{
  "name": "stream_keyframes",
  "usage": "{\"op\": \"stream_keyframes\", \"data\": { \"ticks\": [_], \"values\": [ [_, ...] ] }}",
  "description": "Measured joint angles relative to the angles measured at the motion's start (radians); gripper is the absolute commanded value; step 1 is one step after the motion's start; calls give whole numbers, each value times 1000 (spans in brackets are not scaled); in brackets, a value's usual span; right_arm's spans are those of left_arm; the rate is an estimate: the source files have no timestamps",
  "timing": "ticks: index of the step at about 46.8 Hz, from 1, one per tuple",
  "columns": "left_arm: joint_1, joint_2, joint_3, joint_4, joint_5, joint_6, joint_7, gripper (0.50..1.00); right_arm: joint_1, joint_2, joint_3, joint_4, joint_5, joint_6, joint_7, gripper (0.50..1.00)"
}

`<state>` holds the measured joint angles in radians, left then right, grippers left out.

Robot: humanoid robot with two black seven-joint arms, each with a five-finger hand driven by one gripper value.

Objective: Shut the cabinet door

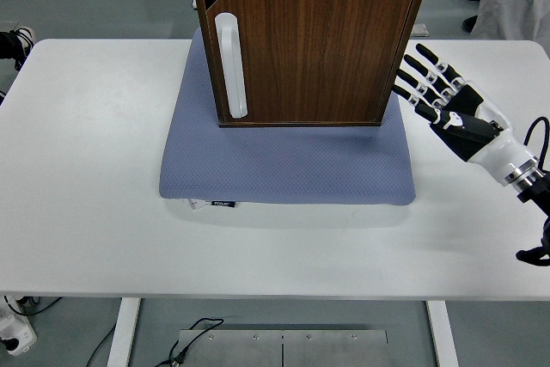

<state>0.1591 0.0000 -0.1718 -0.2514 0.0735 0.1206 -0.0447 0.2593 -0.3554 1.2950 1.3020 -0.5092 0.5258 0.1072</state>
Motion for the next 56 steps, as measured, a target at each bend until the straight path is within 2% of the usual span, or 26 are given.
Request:
{"op": "stream_keyframes", "data": {
  "ticks": [8,14,27,40,56],
  "values": [
    [0,0,0,0,0,0,0,1000,-33,-6,91,-18,3,9,-4,1000],
    [0,0,0,0,0,0,0,1000,-27,2,114,-77,9,-4,-2,1000],
    [0,0,0,0,0,0,0,1000,39,77,143,-258,40,-66,2,1000],
    [0,0,0,0,0,0,0,1000,115,140,145,-315,81,-164,4,1000],
    [0,0,0,0,0,0,0,1000,158,212,145,-389,86,-214,13,1000]
  ]
}}
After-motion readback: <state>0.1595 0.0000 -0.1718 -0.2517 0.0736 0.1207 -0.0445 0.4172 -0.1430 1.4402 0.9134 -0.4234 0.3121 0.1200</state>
